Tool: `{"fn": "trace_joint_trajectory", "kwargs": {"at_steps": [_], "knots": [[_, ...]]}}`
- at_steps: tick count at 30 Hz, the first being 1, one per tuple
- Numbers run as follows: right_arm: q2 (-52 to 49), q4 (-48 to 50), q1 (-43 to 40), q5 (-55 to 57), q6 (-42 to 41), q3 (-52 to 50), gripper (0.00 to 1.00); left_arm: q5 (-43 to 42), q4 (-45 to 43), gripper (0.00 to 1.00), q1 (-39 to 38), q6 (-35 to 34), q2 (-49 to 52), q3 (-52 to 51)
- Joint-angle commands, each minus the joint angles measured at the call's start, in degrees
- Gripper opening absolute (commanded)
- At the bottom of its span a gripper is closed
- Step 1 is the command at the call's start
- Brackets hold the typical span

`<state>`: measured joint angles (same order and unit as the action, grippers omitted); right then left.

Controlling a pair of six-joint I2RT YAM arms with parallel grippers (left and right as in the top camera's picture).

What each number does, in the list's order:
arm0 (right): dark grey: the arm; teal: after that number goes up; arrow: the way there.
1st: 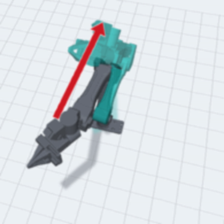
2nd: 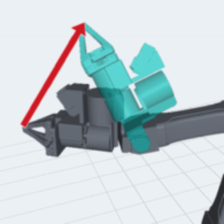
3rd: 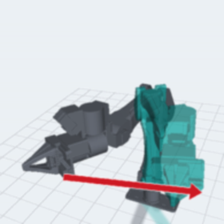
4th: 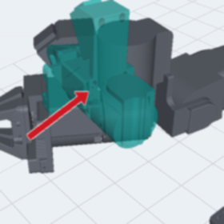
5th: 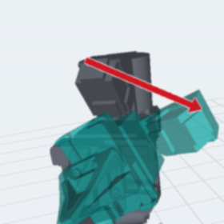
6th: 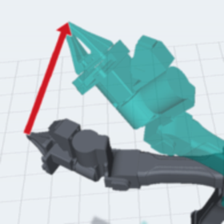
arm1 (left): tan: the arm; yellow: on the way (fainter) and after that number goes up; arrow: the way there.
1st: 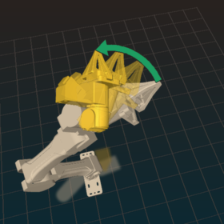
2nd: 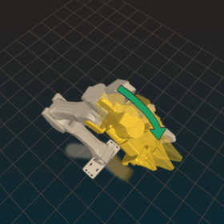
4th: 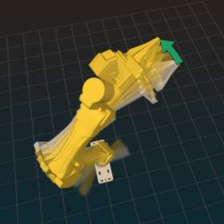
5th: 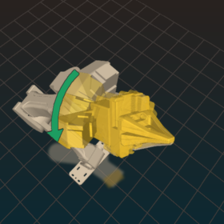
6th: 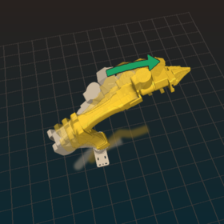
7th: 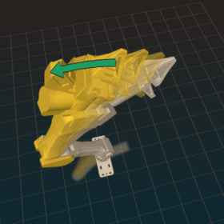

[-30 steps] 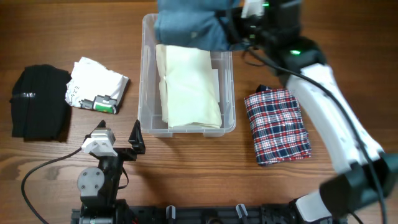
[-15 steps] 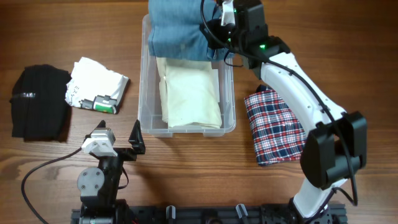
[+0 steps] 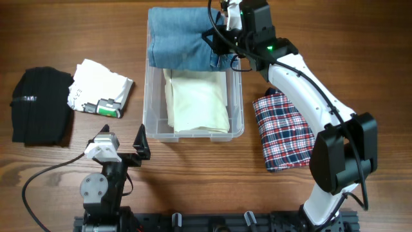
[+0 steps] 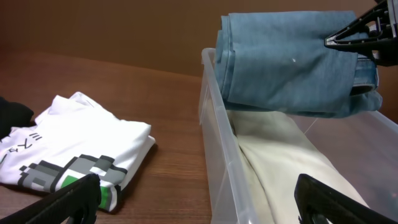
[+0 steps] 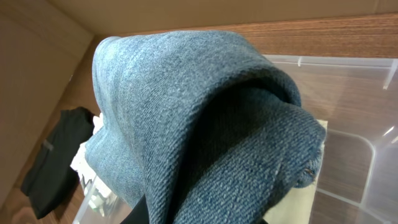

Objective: Pack container
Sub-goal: 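Lower the jeans into the bin's upper half and release them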

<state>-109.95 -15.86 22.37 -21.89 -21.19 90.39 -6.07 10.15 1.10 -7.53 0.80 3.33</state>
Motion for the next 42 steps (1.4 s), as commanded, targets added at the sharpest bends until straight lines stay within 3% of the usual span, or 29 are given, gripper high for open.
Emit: {"fn": "trace_joint_trajectory", "kwargs": {"at_steps": [1,13,14,16,19,23,25,36,37,39,40,42], "knots": [[-0.57,1.20,0.28,-3.63,-1.46,2.93,0.04,0.11,-0.02,1.00,-0.26,1.33,-0.42,-0.31],[-5.22,1.20,0.28,-0.57,0.61,2.93,0.05,0.11,-0.02,1.00,-0.26,1.33,-0.42,-0.31],[-5.14,1.20,0.22,0.52,0.96,2.93,0.10,0.11,-0.02,1.00,-0.26,1.33,-0.42,-0.31],[-5.01,0.59,0.04,2.89,1.57,2.93,0.41,0.11,-0.02,1.00,-0.26,1.33,-0.42,-0.31],[-5.01,-0.33,0.07,6.16,3.08,2.93,0.62,0.11,0.00,1.00,-0.26,1.33,-0.42,-0.31],[-5.01,-1.51,0.09,10.36,6.73,2.93,0.80,0.11,-0.02,1.00,-0.26,1.33,-0.42,-0.31],[-4.98,-1.53,0.07,10.91,7.93,2.99,0.81,0.11,-0.02,1.00,-0.26,1.33,-0.42,-0.31],[2.62,-2.27,0.70,19.39,15.32,7.26,0.69,0.11,-0.02,1.00,-0.26,1.33,-0.42,-0.31],[3.41,-2.47,1.20,19.37,16.02,7.26,0.62,0.11,-0.02,1.00,-0.26,1.33,-0.42,-0.31],[3.89,-3.39,2.19,19.41,17.49,7.28,0.34,0.11,-0.02,1.00,-0.26,1.33,-0.42,-0.31],[3.89,-4.00,2.75,19.41,18.34,7.28,0.05,0.11,-0.02,1.00,-0.26,1.33,-0.42,-0.31],[3.65,-5.46,4.04,20.90,19.08,7.26,0.04,0.11,-0.02,1.00,-0.26,1.33,-0.42,-0.31]]}}
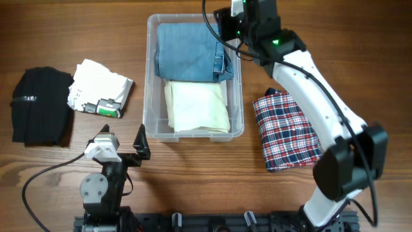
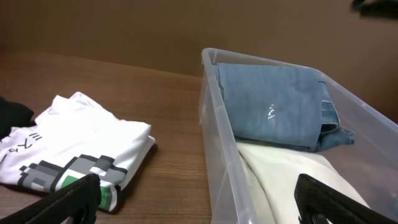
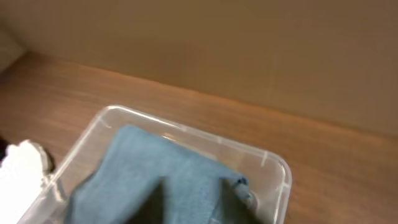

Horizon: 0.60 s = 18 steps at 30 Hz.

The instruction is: Pack container

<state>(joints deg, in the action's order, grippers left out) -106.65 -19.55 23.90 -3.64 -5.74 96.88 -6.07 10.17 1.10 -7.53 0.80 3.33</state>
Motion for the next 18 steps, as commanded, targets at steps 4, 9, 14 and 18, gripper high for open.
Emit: {"fn": "trace_joint_trajectory", "kwargs": {"at_steps": [4,9,14,18], "knots": [[-0.42,-2.32,5.60,6.67,5.75,0.76,0.04,0.11,-0.04,1.00,-0.26,1.33,-0.42,-0.31],[-2.84,-1.73,7.39,9.75,5.55,0.76,0.04,0.11,-0.04,1.00,-0.26,1.33,-0.42,-0.31],[-6.88,-2.12,7.28,9.75,4.85,0.76,0.04,0.11,-0.04,1.00,-0.26,1.33,-0.42,-0.31],[-10.84,-1.90,7.21,9.70,4.15,0.76,0.04,0.11,-0.04,1.00,-0.26,1.33,-0.42,-0.31]]}}
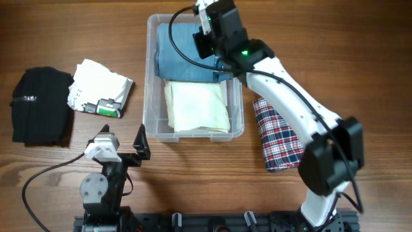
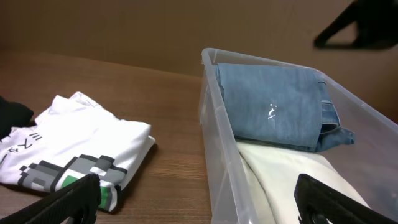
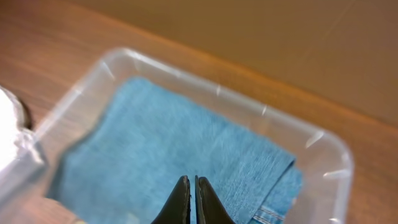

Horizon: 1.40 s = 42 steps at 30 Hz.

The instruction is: Pack container

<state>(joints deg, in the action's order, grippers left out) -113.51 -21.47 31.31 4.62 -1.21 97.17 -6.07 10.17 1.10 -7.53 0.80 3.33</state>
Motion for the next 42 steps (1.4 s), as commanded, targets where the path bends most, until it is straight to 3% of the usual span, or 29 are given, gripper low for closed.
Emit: {"fn": "trace_joint_trajectory", "kwargs": {"at_steps": [1,12,28,42], "knots": [[-5.55,0.22,-0.31,1.42,-0.48,0.48,0.05,0.11,-0.04,1.00,-0.26,1.33,-0.42,-0.31],[-13.46,-0.02,-0.42,-0.61,-1.42,0.48,0.04,0.11,-0.02,1.00,-0.26,1.33,-0.42,-0.31],[-2.89,2.64,-0.76,6.43,-3.26,6.45,0.04,0.11,-0.04,1.00,-0.26,1.33,-0.42,-0.31],[-13.14,2.29,-3.96,5.27,-9.01,6.38,0.04,0.11,-0.04,1.00,-0.26,1.33,-0.42,-0.31]]}}
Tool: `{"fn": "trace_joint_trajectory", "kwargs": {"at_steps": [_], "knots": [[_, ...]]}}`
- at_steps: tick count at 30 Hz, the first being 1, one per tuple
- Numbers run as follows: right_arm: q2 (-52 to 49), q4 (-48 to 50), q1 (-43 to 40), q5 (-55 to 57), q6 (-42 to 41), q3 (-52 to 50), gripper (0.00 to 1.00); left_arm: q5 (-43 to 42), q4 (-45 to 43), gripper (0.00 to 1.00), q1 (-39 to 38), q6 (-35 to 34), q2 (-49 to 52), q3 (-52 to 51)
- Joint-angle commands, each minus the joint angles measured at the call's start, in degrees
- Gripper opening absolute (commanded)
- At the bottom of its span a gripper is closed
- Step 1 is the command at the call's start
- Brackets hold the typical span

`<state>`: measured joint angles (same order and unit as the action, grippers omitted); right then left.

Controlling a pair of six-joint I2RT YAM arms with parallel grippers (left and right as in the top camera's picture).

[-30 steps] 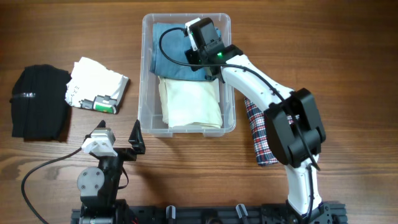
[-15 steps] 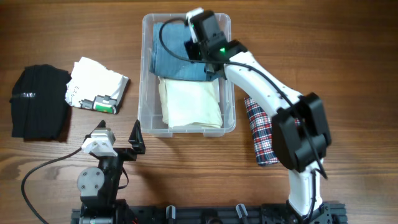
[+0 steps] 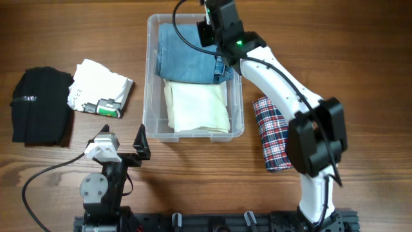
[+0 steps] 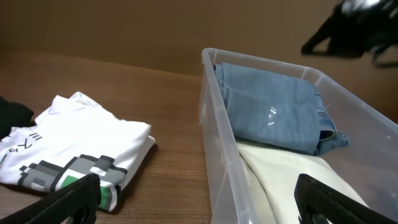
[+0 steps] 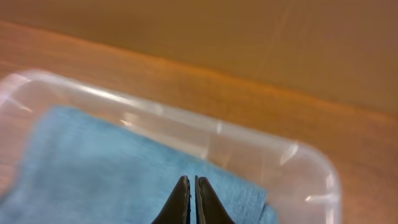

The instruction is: Pack container

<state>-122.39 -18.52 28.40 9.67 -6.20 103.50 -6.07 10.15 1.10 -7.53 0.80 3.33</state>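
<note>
A clear plastic container (image 3: 147, 77) holds folded blue jeans (image 3: 183, 55) at its far end and a cream folded cloth (image 3: 196, 106) at its near end. My right gripper (image 3: 206, 29) is shut and empty, its tips (image 5: 193, 182) just over the jeans (image 5: 93, 162) near the container's far rim (image 5: 298, 155). My left gripper (image 4: 196, 186) stands open near the table's front, left of the container wall (image 4: 214, 137), holding nothing. A white printed T-shirt (image 3: 100, 87), a black garment (image 3: 42, 106) and a plaid cloth (image 3: 277, 132) lie outside the container.
The T-shirt (image 4: 74, 143) and black garment lie left of the container, and the plaid cloth lies right of it, partly under my right arm. A brown wall stands behind the table.
My right gripper, still shut, has shifted from over the middle of the jeans toward the container's far end. The jeans lie slightly flatter. The left arm has not moved.
My right gripper first held the folded jeans above the container's far end. Then the jeans lay in the container with the gripper off them. After that the gripper was shut over the jeans, and now it sits shut near the far rim.
</note>
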Motion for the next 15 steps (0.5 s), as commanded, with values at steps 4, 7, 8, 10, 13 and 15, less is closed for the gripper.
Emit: {"fn": "trace_joint_trajectory", "kwargs": {"at_steps": [4,7,8,10,13,15], "knots": [[-7.58,-1.75,-1.70,-4.22,-4.42,0.04,0.04,0.11,-0.02,1.00,-0.26,1.33,-0.42,-0.31],[-9.14,-2.82,-1.70,-5.03,-4.26,0.02,0.04,0.11,-0.02,1.00,-0.26,1.33,-0.42,-0.31],[-9.20,-3.23,-1.68,-5.01,-4.07,0.04,0.04,0.11,-0.02,1.00,-0.26,1.33,-0.42,-0.31],[-8.31,-3.39,-1.60,-4.98,-2.12,0.07,0.04,0.11,-0.02,1.00,-0.26,1.33,-0.42,-0.31],[-4.98,-2.58,-1.57,-4.98,-0.28,0.26,0.04,0.11,-0.02,1.00,-0.26,1.33,-0.42,-0.31],[-1.70,-1.73,-1.57,-5.03,-0.24,0.39,0.05,0.11,-0.02,1.00,-0.26,1.33,-0.42,-0.31]]}}
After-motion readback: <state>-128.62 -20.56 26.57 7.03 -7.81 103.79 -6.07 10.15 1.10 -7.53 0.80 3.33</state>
